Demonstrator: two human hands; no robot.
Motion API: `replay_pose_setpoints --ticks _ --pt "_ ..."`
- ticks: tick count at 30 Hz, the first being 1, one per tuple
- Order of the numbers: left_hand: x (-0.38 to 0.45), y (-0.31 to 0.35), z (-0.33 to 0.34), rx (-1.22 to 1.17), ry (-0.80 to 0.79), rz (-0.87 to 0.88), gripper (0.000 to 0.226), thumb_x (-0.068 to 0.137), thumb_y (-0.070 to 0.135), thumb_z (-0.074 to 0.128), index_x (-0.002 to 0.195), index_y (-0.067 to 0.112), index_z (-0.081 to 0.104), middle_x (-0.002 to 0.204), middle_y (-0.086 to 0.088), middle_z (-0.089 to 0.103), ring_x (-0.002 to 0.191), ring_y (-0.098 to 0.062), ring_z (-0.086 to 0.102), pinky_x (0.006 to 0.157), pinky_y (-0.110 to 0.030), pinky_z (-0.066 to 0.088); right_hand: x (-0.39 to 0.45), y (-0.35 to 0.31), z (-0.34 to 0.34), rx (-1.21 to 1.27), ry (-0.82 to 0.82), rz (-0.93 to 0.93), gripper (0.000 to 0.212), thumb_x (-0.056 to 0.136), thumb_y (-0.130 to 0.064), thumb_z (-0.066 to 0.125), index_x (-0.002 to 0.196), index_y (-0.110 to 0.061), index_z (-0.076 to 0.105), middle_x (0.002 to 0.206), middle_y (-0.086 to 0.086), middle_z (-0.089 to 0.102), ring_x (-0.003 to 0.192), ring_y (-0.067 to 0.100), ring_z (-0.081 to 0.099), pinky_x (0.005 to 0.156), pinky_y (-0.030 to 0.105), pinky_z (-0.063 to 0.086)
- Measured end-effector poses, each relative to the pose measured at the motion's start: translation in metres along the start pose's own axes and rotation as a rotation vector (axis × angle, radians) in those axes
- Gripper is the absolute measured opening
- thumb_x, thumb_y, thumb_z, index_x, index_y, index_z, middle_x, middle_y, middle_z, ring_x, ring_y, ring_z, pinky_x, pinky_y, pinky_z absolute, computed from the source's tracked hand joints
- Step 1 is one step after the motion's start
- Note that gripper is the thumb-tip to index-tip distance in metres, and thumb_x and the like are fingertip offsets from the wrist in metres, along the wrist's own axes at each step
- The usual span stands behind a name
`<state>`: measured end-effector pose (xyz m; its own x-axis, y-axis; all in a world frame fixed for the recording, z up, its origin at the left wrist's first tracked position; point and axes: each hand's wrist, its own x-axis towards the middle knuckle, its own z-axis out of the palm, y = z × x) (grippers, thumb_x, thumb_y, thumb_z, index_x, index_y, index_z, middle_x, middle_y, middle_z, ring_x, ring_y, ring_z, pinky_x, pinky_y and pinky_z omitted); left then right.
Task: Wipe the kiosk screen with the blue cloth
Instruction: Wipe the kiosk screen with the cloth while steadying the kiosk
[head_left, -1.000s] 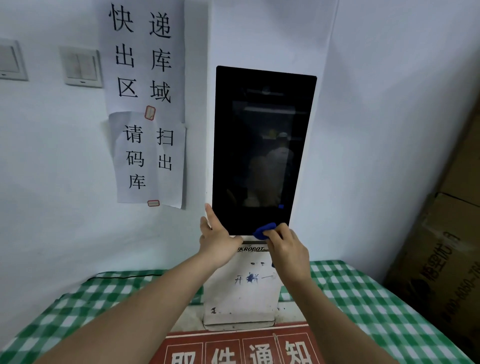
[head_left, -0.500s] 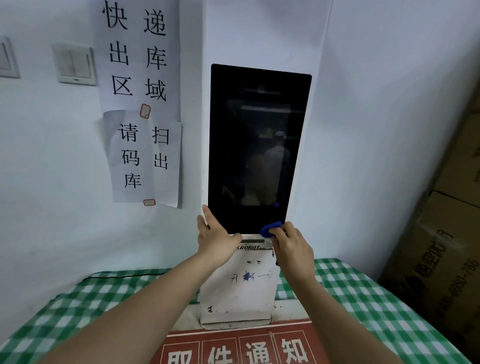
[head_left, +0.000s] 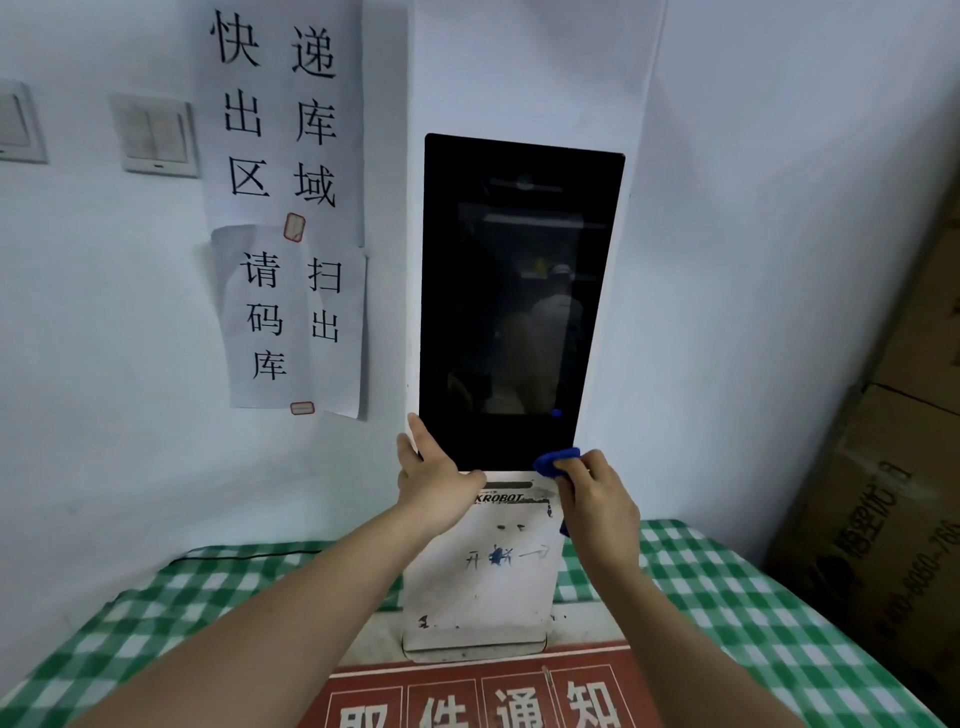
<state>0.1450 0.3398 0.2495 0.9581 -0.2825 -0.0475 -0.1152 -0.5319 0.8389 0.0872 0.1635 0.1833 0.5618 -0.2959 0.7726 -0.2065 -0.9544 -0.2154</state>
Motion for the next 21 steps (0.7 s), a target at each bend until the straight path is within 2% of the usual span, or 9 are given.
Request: replay_pose_setpoints --ticks 6,10,14,19,21 --pt "0.0 0.0 -0.002 0.005 -0.01 0.004 0.099 0.088 0.022 0.054 0.147 0.026 -0.026 0.159 -0.003 -0.016 0.14 -0.034 0.027 0.109 -0.035 0.03 0.038 -0.012 -0.016 0.116 0.112 0.137 0.014 0.091 -0.012 0.059 0.105 -0.013 0.063 0.092 0.001 0.054 0.061 0.02 0.053 0.044 0.026 0.037" --pt "0.001 0.0 -0.002 0.012 -0.003 -0.002 0.099 0.088 0.023 0.054 0.146 0.026 -0.026 0.159 -0.003 -0.016 0.137 -0.033 0.032 0.105 -0.033 0.037 0.011 -0.003 -0.005 0.078 0.001 0.145 0.016 0.09 -0.01 0.059 0.105 -0.013 0.063 0.091 0.003 0.055 0.067 0.021 0.053 0.044 0.029 0.039" --pt "0.0 0.0 -0.004 0.009 -0.016 -0.002 0.1 0.087 0.022 0.054 0.146 0.026 -0.027 0.158 -0.002 -0.016 0.132 -0.033 0.039 0.102 -0.034 0.042 -0.005 0.006 0.0 0.016 -0.093 0.087 0.015 0.085 -0.005 0.064 0.099 -0.01 0.066 0.086 0.004 0.055 0.062 0.023 0.053 0.039 0.028 0.037" --pt "0.001 0.0 -0.006 0.012 -0.024 -0.007 0.101 0.086 0.022 0.054 0.146 0.026 -0.027 0.159 -0.003 -0.015 0.133 -0.033 0.038 0.105 -0.036 0.04 0.029 -0.006 -0.018 0.133 0.049 0.18 0.014 0.092 -0.01 0.057 0.105 -0.013 0.062 0.093 0.001 0.053 0.064 0.019 0.051 0.045 0.028 0.041" --pt "0.0 0.001 -0.005 0.009 -0.018 -0.008 0.101 0.086 0.022 0.055 0.146 0.026 -0.027 0.159 -0.003 -0.015 0.133 -0.033 0.038 0.101 -0.033 0.042 0.026 -0.005 -0.015 0.138 0.051 0.19 0.014 0.092 -0.011 0.056 0.105 -0.014 0.061 0.094 -0.001 0.053 0.066 0.019 0.051 0.046 0.028 0.041"
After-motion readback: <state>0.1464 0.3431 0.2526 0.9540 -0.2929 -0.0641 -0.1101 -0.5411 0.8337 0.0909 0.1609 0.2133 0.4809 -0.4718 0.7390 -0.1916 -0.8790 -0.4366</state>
